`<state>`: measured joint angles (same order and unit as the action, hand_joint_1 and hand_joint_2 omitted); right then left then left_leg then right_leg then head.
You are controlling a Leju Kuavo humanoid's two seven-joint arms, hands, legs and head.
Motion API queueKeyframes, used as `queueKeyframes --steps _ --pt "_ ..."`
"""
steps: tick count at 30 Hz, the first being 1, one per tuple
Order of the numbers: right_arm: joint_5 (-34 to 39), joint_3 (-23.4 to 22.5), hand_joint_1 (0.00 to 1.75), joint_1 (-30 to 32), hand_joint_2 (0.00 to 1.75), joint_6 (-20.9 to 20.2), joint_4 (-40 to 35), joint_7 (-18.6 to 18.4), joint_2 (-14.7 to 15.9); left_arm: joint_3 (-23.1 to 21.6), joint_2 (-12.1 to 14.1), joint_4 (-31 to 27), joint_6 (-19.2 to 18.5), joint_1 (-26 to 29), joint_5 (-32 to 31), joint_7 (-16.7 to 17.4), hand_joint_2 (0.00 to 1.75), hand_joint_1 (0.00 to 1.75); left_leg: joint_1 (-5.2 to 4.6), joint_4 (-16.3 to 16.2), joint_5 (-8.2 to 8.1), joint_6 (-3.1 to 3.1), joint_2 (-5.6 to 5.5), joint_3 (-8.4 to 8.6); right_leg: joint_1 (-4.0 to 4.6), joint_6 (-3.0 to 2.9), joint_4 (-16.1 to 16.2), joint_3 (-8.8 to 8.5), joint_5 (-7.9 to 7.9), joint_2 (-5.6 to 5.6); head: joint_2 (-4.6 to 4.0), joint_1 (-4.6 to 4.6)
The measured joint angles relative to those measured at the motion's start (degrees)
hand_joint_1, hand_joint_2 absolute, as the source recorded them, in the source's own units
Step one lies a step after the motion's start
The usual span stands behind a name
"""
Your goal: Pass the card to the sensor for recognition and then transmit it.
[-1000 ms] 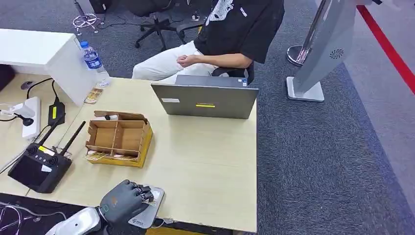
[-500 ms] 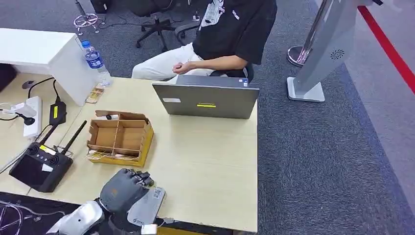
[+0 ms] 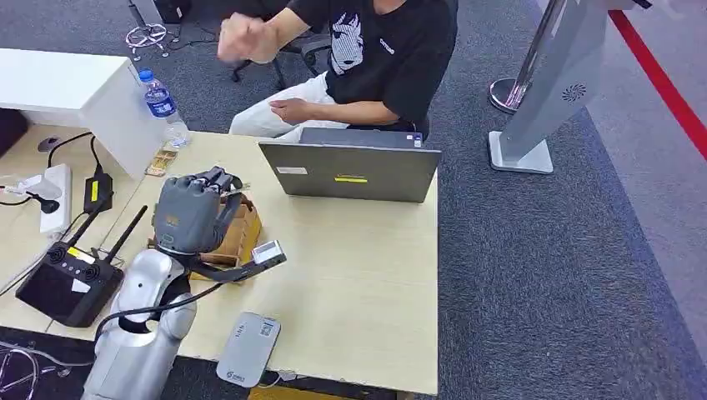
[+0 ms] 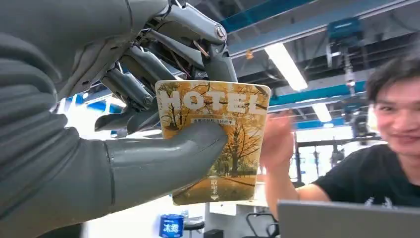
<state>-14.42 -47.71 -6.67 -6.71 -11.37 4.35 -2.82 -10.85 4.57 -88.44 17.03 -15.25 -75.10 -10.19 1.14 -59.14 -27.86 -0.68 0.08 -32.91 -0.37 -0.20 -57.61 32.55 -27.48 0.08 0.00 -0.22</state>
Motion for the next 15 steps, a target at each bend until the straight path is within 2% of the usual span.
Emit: queueKeyframes --steps 5,13,14,15 --pt "-1.09 0.13 0.0 -0.58 1.75 -0.22 0.0 -0.5 0.0 3.21 -2.29 7.38 -2.01 -5.83 1.59 -0.26 1.75 1.75 0.0 0.0 0.03 0.02 -0.01 -0.01 0.0 -0.01 -0.01 0.0 0.01 0.0 0.0 0.02" --pt "-1.99 0.2 0.0 -1.34 1.75 -0.24 0.02 -0.87 0.0 6.69 -3.87 18.13 -1.29 -10.59 3.8 -1.46 1.75 1.75 -0.01 0.0 0.02 0.02 0.08 -0.01 0.0 -0.04 -0.01 0.01 0.04 0.08 0.0 0.02" --pt "-1.99 0.2 0.0 -1.34 1.75 -0.24 0.02 -0.87 0.0 6.87 -3.87 18.67 -1.2 -10.77 3.95 -1.51 1.75 0.63 -0.01 0.0 0.02 0.02 0.07 -0.01 0.0 -0.04 -0.01 0.01 0.03 0.07 0.0 0.02" --pt "-2.01 0.2 0.0 -1.36 1.75 -0.24 0.02 -0.87 0.0 7.15 -3.89 19.44 -1.01 -10.93 4.15 -1.55 1.75 0.0 -0.01 0.0 0.02 0.02 0.07 -0.01 0.0 -0.04 -0.01 0.01 0.03 0.07 0.0 0.0"
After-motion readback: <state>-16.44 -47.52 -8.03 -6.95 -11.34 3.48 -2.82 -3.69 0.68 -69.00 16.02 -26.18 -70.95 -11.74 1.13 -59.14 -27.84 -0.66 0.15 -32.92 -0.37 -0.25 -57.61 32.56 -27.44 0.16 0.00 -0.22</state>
